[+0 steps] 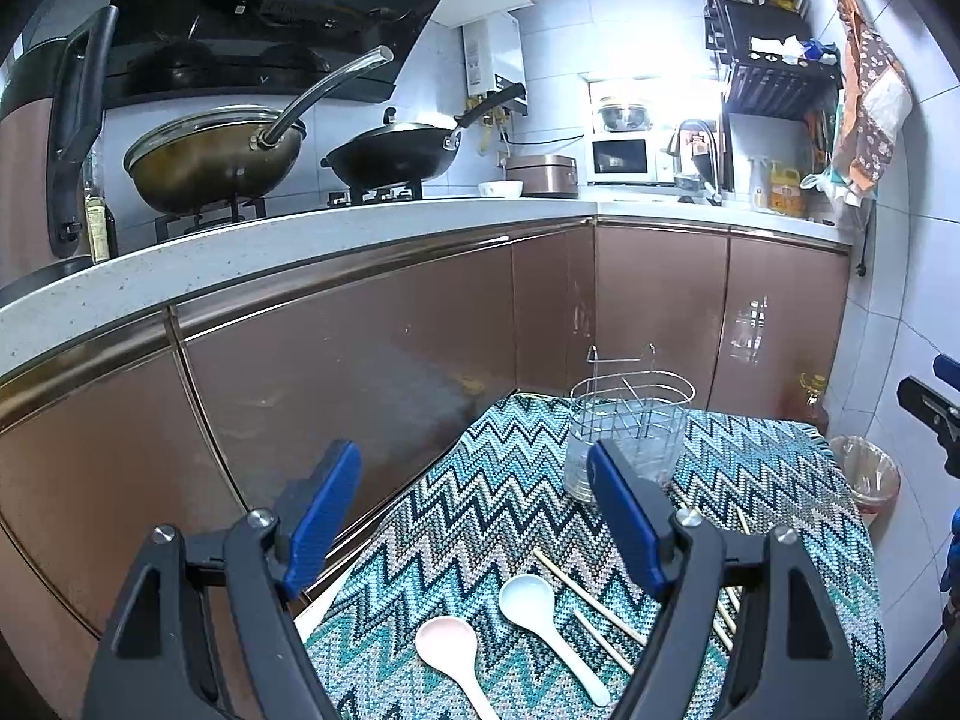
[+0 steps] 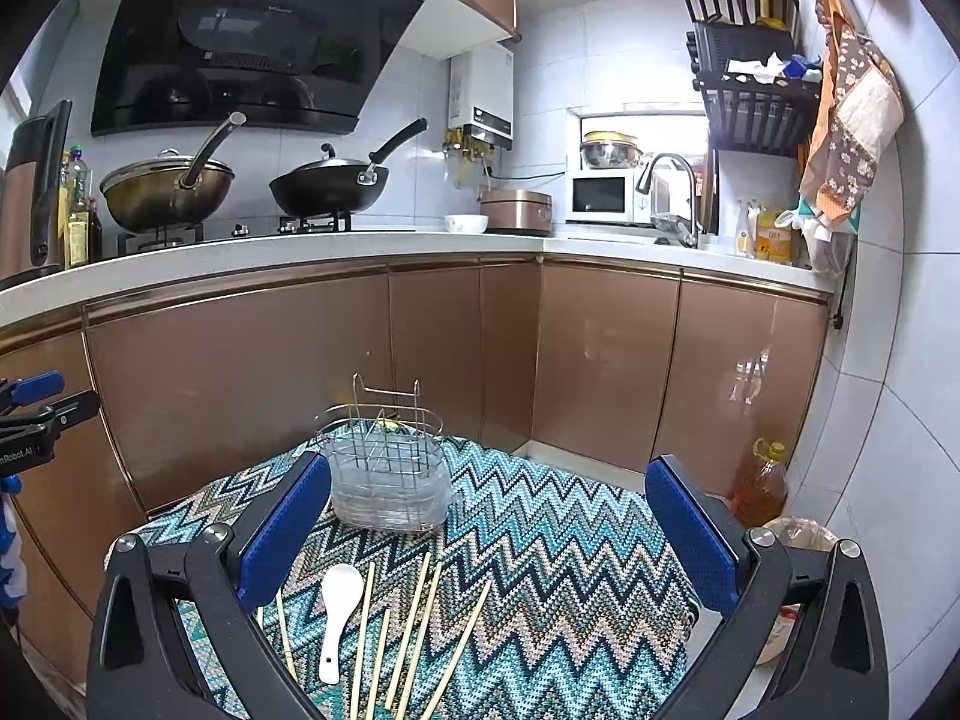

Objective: Organize utensils

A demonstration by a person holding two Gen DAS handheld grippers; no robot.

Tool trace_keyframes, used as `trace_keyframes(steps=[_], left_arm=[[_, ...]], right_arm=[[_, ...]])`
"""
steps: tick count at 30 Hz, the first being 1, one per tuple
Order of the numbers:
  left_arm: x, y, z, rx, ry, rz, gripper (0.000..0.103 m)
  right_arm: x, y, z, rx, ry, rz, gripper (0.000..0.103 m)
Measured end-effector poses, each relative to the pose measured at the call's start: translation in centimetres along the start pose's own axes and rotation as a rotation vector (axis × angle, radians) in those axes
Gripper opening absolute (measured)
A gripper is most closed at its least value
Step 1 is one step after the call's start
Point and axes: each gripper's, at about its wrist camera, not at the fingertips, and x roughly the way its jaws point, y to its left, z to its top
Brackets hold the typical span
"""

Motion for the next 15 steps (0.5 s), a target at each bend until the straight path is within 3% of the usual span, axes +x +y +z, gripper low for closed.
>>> trace_keyframes(steps=[15], left_arm=[[1.8,-1.0,-0.7,-0.008,0.029,0.001,0.077]], right_arm=[[1.4,-0.2,-0.4,-0.009,0.026,-0.002,0.103]])
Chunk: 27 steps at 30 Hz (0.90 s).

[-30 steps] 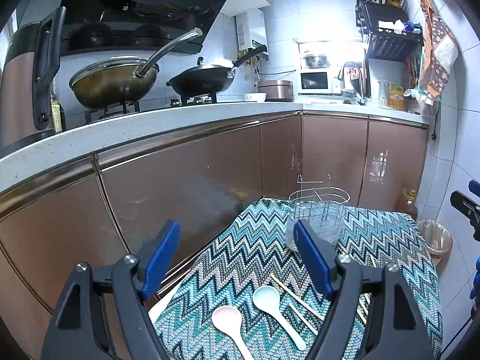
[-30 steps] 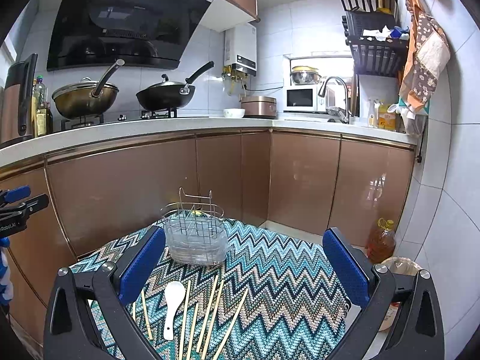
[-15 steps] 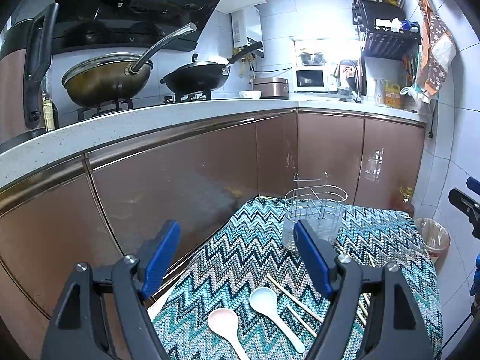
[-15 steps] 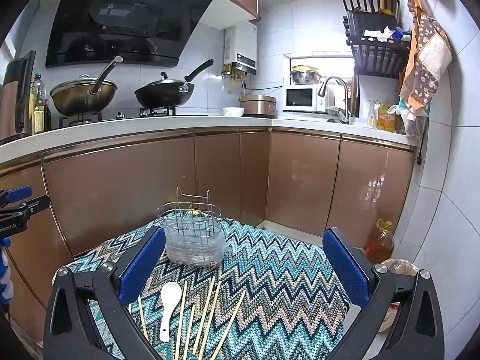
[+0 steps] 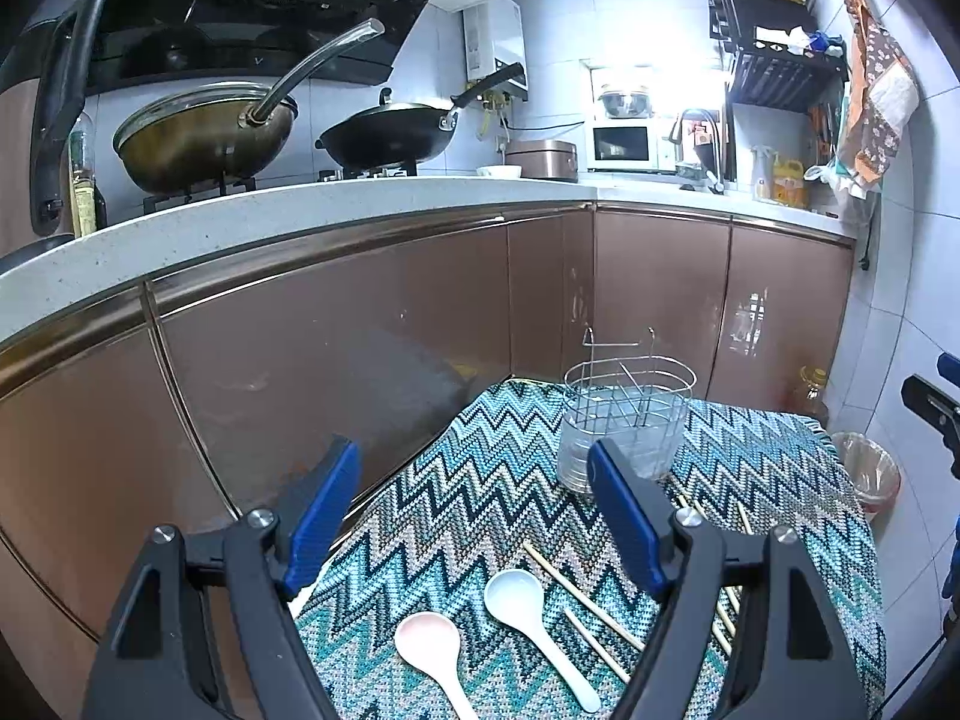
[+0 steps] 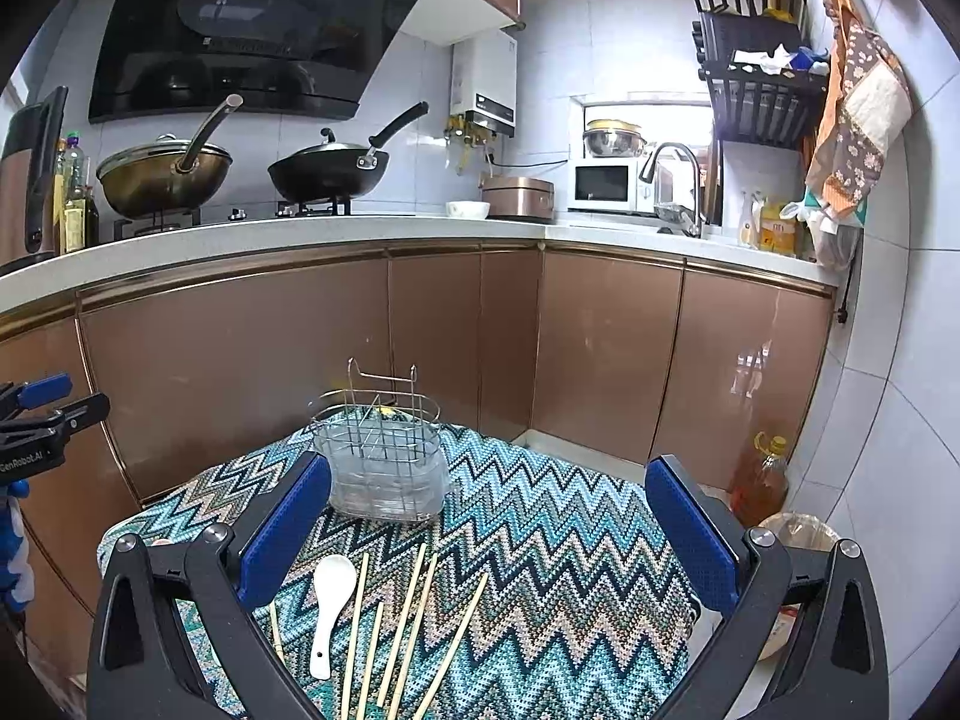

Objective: Organize utensils

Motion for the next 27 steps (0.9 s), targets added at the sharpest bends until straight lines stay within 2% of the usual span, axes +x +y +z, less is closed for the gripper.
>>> trace_keyframes(steps=[5,11,27], left_arm=[[0.0,-0.5,0.0,0.012,-0.003,0.020,0.077],[-0.4,-1.1,-0.5,0.039,-0.011,0.081,0.077],[-1.5,-0.7,-1.1,0.030,0.009,0.118,0.077]], right_arm=[[-0.1,0.0,0.1,-0.001,0.000,-0.001,0.103],[-0.7,0.0,0.1,-0.007,0.001,-0.003,0.103],[-3.0,0.4,0.0,-0.013,0.000,0.010,0.103]])
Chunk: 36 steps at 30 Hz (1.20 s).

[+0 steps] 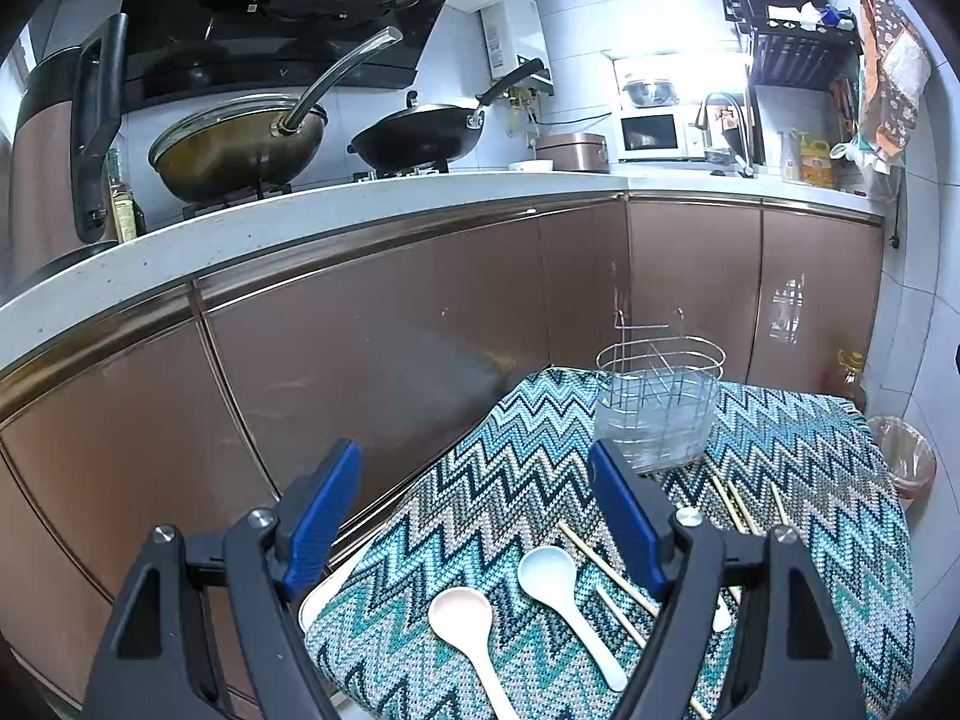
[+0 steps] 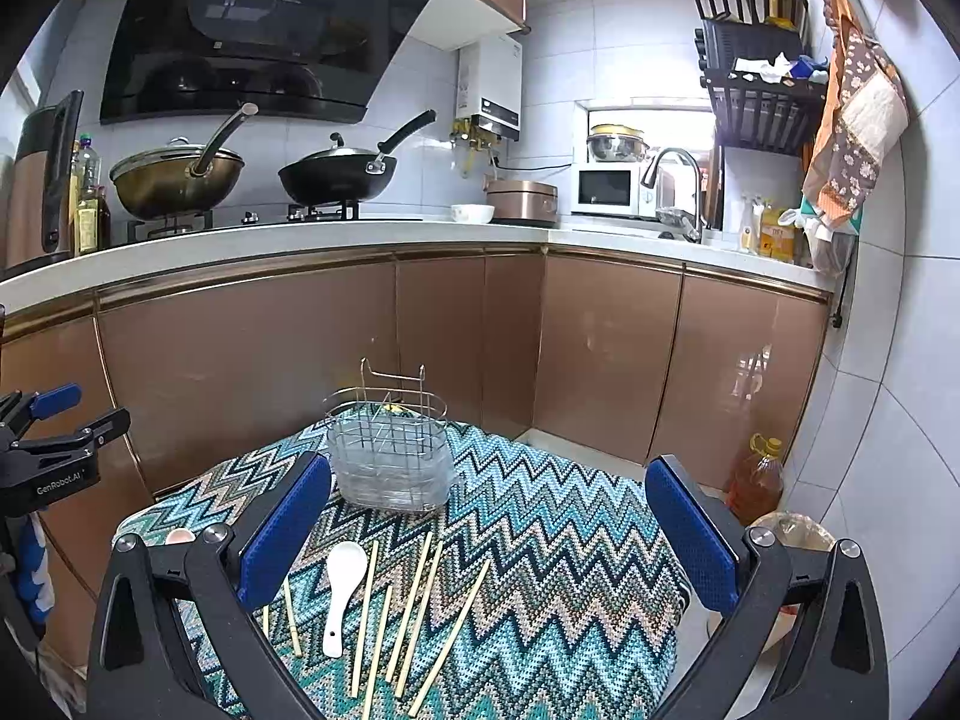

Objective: Organize utensils

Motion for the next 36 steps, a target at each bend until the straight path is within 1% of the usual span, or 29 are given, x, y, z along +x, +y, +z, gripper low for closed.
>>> trace_keyframes(steps=[8,16,22,29,36], left_arm=[[0.4,0.8,-0.5,-0.023,0.032,-0.006,0.077],[2.3,3.8,-1.3,-0.129,0.131,-0.110,0.077],[3.6,5.7,-2.5,-0.170,0.189,-0.131,0.077],[5.1,7.6,-3.9,-0.227,0.245,-0.160,0.077],[6.9,8.6,-5.6,-0.326,0.334,-0.264,0.077]], right_arm=[[0.0,0.2,-0.1,-0.007,0.012,0.011,0.103],[1.0,0.0,-0.3,-0.010,0.047,0.025,0.103],[2.1,0.2,-0.8,-0.014,0.081,0.044,0.103],[3.7,0.2,-1.6,-0.007,0.142,0.071,0.102],[5.5,-0.2,-2.4,0.005,0.207,0.100,0.096]])
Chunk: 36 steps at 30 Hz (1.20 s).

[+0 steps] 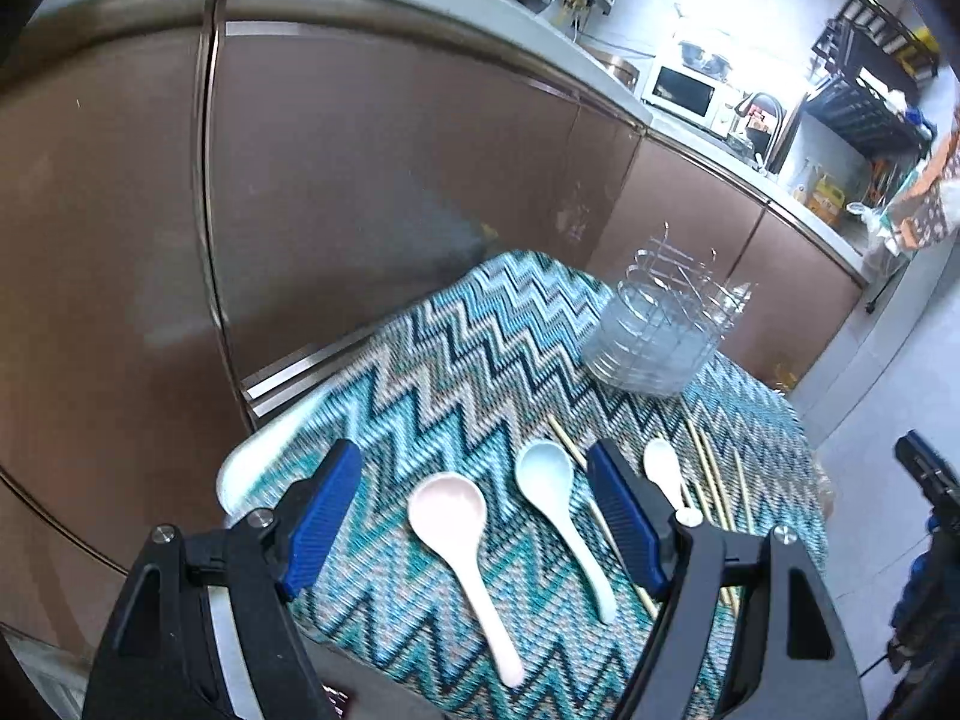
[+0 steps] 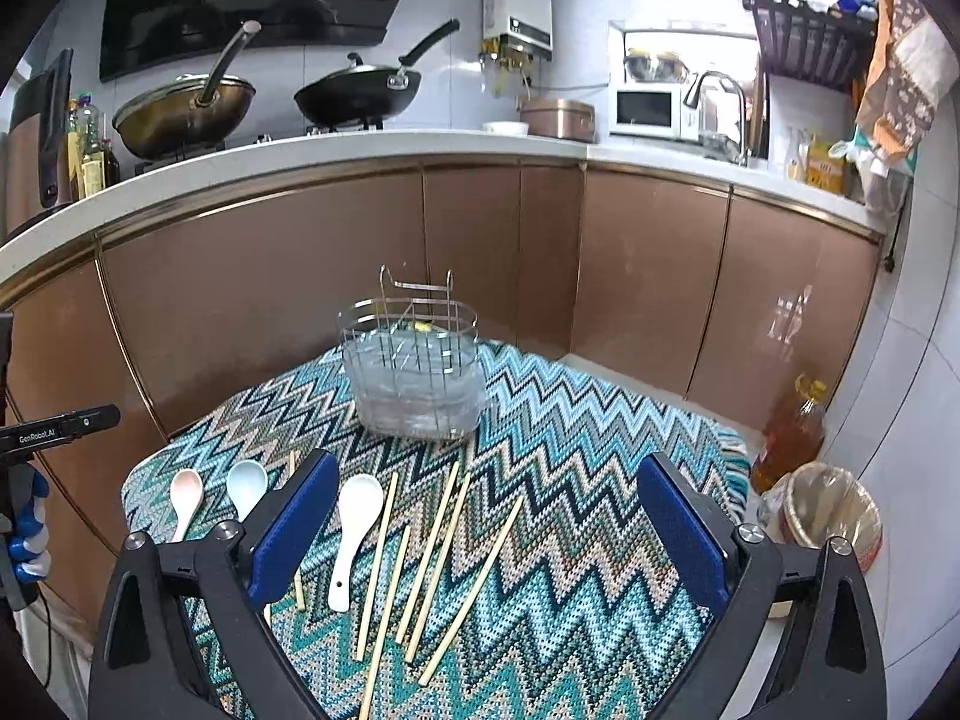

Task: Organize utensils
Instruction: 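Lower left tool onto a white spoon and grasp it while right tool grasps a wooden chopstick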

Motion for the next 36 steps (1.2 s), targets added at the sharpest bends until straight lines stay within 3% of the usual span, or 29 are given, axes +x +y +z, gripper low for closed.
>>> trace_keyframes(steps=[7,13,21,29,36], left_arm=[[2.8,-0.2,-0.4,-0.102,0.114,-0.181,0.076],[6.6,-2.2,-1.0,-0.142,0.221,-0.247,0.073],[11.8,-2.2,-1.2,-0.245,0.339,-0.207,0.056],[15.0,-2.0,-1.4,-0.291,0.394,-0.143,0.045],[16.8,-1.8,-1.4,-0.317,0.409,-0.133,0.040]], right_arm=[[1.9,-0.8,-0.8,0.020,0.078,0.034,0.086],[4.4,-2.4,-1.4,0.078,0.178,0.108,0.065],[7.5,-4.1,-2.4,0.094,0.274,0.125,0.054],[9.9,-4.7,-3.0,0.094,0.322,0.160,0.045],[14.3,-6.7,-3.0,0.171,0.409,0.202,0.027]])
